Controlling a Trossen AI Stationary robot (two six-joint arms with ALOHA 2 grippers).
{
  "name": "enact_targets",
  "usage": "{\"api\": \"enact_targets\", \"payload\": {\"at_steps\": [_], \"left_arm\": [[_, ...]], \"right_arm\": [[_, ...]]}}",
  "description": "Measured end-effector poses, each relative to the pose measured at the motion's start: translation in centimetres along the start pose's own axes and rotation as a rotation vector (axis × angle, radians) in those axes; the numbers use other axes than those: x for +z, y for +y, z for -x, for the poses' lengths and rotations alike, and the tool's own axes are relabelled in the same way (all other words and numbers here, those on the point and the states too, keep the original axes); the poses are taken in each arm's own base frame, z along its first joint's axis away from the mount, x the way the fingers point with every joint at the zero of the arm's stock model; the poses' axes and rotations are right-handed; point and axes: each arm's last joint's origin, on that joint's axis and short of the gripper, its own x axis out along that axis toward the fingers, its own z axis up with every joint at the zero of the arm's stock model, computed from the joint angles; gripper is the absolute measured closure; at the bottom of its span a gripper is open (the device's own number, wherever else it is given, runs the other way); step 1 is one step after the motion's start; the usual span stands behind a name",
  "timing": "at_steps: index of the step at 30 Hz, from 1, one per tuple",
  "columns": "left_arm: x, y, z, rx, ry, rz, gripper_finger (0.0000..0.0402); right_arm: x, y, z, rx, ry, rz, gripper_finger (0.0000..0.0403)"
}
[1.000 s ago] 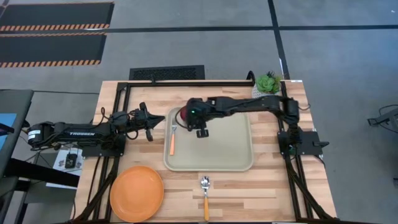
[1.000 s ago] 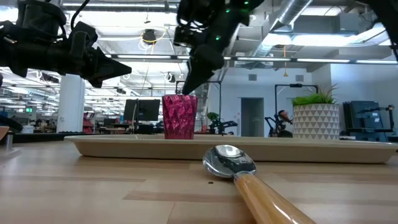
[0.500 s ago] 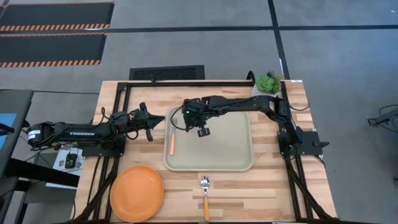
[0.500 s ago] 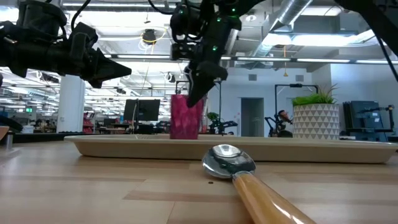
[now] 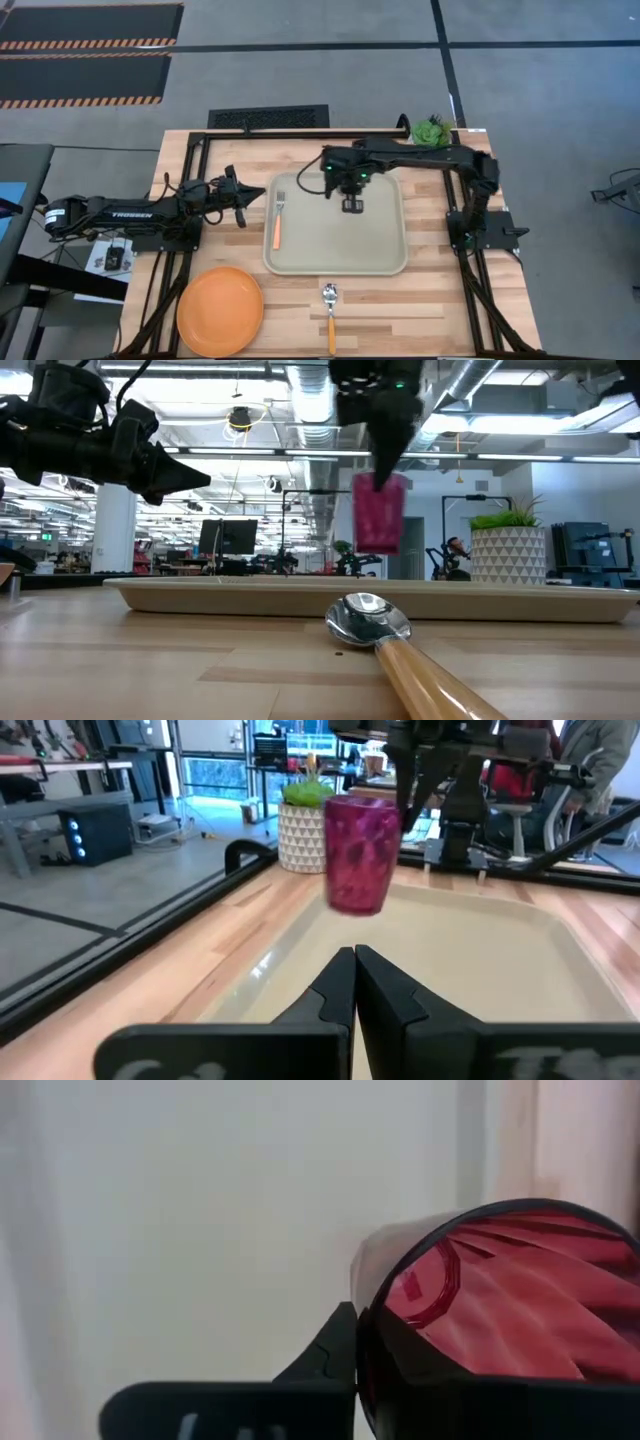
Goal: Pick and place plate/cup/fork/spoon on tray
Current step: Put the red glass on the top right of the light brown serving tray
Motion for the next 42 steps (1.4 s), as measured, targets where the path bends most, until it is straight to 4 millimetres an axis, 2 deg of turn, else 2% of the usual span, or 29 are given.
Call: {"api": "enact_targets", "payload": {"at_steps": [4,9,13,18,25,42], "left_arm": [[-0.2,0.0,0.0,0.001,0.021,0.006,0.0401],[-0.2,0.0,0.0,0.001,0.02,0.027,0.0401],[-0.2,0.0,0.0,0.001,0.019,0.027,0.0401],[-0.2,0.0,0.0,0.001,0.019,0.028,0.0401],[-0.2,0.0,0.0,0.001,0.019,0.028,0.0401],[-0.3,0.0,0.0,0.002,0.036,0.025,0.0401]], "right_arm": [[-3.1,0.0,-0.2,0.024,0.032,-0.091,0.0392],[-6.9,-0.6,-1.2,0.015,0.068,-0.208,0.0376],[-9.1,-1.5,-2.0,-0.001,0.084,-0.27,0.0383],[-10.1,-3.0,-2.5,-0.019,0.051,-0.33,0.0385],[-10.4,-4.6,-2.8,0.015,0.027,-0.357,0.0381],[-10.6,-4.6,-3.2,0.024,0.077,-0.46,0.0384]]}}
